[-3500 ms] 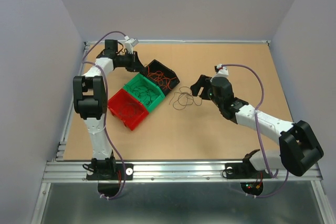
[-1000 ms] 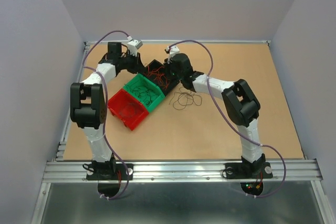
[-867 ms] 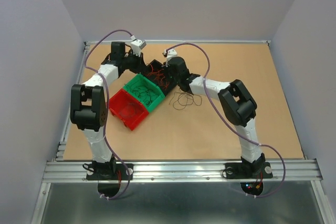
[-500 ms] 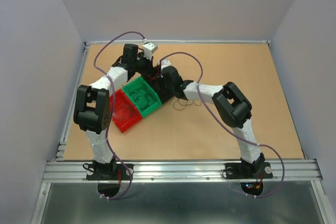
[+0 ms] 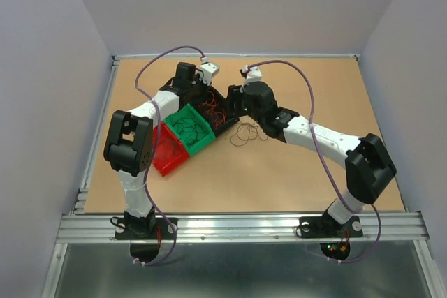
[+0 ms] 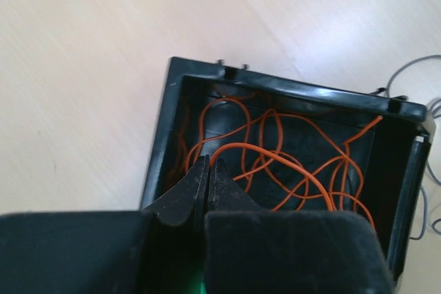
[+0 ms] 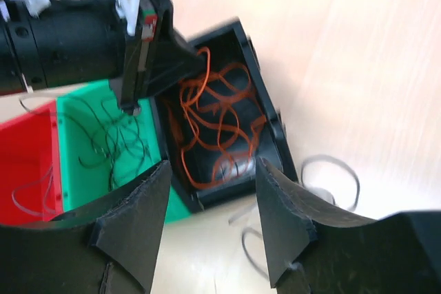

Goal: Untangle the cables

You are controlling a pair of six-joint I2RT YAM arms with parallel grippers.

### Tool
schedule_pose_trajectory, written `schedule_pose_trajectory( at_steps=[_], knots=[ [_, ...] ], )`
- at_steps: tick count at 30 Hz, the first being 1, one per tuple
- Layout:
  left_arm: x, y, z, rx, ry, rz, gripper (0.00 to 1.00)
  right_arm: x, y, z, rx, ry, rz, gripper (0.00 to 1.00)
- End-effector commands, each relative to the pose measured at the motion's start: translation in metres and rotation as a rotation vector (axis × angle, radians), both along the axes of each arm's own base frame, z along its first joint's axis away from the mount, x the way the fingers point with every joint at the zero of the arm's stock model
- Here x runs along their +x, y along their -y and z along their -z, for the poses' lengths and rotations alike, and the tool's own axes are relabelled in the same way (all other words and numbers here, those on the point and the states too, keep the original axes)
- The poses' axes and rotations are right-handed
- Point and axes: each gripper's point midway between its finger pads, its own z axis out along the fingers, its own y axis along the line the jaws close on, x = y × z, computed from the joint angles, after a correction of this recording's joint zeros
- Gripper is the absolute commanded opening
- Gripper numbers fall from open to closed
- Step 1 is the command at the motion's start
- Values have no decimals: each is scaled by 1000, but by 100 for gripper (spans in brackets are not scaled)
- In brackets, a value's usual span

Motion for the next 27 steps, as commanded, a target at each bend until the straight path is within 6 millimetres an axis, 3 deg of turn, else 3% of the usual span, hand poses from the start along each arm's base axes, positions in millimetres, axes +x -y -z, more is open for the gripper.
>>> schedule_pose_trajectory(
  at_steps=[1,3,5,8,9,11,17,22,24,25,26,27],
  knots=[
    [-4,14,-14,110,111,27,0,-21,14,12,62,-66,29,58],
    [-7,17,-5,150,108,35,4,-27,24,4,88,-57,53,59],
    [-9,23,3,191,111,35,4,-32,36,22,67,-82,89,59],
    [-7,24,20,211,74,31,13,-31,56,55,3,-114,192,82],
    [-6,22,22,219,70,25,15,-29,59,70,-23,-136,208,85],
    [-6,21,24,224,70,21,24,-26,58,81,-37,-154,221,87],
    [-12,21,-3,181,139,24,52,-8,62,133,-123,-224,294,95],
    [-22,22,-31,121,202,30,59,-3,71,163,-201,-287,343,95],
    [-25,22,-41,99,223,31,61,-2,70,176,-196,-324,363,84],
    [-26,22,-45,93,234,31,61,-4,73,179,-206,-333,381,51],
    [-26,20,-48,86,242,25,61,-4,75,179,-202,-331,396,50],
    [-28,18,-55,76,262,17,62,-1,76,167,-181,-310,411,10]
  ],
)
